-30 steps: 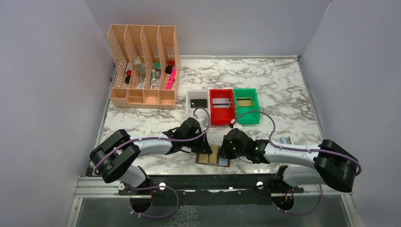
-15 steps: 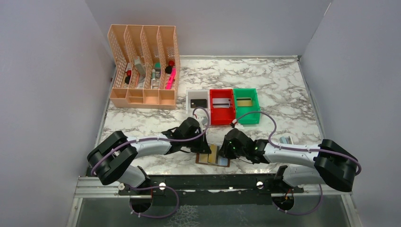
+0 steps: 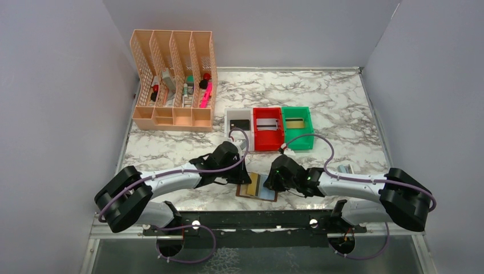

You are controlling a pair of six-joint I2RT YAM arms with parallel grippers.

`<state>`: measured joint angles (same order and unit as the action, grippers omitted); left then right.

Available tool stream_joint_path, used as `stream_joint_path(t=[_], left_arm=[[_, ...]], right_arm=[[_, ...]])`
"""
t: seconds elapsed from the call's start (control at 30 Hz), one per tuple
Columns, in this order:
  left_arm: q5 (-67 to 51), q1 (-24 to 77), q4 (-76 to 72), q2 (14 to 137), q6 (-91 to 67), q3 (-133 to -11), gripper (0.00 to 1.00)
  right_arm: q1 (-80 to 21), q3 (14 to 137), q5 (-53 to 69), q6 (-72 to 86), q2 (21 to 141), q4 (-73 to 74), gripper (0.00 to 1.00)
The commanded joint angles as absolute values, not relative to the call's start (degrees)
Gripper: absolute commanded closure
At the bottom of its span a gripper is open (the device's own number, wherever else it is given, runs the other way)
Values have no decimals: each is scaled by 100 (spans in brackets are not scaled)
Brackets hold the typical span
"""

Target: Take the credit cards out of the card holder

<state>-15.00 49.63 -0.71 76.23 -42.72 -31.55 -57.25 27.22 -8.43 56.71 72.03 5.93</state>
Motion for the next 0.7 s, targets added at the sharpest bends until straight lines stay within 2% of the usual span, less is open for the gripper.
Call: stream_joint_path(t=[0.0,0.37,0.67], left_arm=[[-1135,4973,176,7424,-4081,-3360,100],[-1365,4980,-49,7571,-4131,-3345,100],[-1373,4974,-141,7603,-4236,-3322,98]], right_arm=[[-5657,2769,-1210,5457,7219,1217,73],[-5657,2896,-133,4914,6688,131,68],[-5660,3070,-204,5157,7642,-117,64]])
